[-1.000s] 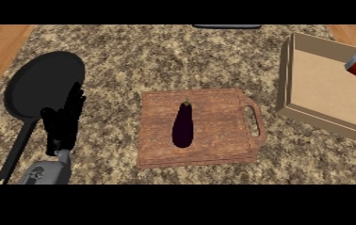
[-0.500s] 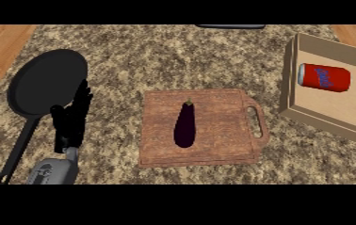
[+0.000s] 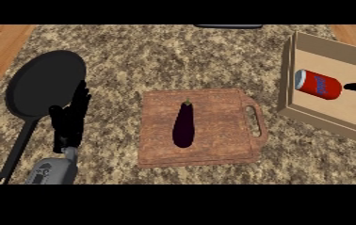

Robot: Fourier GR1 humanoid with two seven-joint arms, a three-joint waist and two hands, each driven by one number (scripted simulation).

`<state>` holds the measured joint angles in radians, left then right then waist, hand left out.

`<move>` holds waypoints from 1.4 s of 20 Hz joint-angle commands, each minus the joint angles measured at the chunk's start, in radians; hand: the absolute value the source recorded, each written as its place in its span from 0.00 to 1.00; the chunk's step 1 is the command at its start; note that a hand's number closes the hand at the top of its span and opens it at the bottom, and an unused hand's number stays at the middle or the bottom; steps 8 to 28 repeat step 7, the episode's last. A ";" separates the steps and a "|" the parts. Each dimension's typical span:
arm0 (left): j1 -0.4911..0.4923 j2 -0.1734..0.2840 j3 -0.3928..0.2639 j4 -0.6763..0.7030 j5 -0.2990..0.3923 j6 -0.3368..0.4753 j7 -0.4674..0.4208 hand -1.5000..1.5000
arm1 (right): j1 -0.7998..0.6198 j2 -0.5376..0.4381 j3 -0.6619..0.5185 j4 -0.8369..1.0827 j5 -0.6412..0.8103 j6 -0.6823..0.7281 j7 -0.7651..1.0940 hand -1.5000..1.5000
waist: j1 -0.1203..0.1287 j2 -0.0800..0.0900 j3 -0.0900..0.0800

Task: Pick the can from the cutting board and place it in the cardboard box

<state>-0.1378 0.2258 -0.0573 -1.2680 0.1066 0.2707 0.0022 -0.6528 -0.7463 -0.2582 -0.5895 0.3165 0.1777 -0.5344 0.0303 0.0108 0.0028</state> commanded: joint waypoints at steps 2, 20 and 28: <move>-0.010 -0.027 -0.008 0.024 -0.016 0.018 -0.006 0.50 | -0.057 0.017 -0.108 0.114 -0.135 0.134 -0.075 0.00 | -0.007 0.000 0.000; 0.020 0.032 0.034 -0.005 0.017 -0.036 -0.002 0.50 | -0.055 -0.174 -0.230 0.253 -0.235 0.328 -0.076 0.00 | -0.008 0.000 0.000; 0.020 0.032 0.034 -0.005 0.017 -0.036 -0.002 0.50 | -0.055 -0.174 -0.230 0.253 -0.235 0.328 -0.076 0.00 | -0.008 0.000 0.000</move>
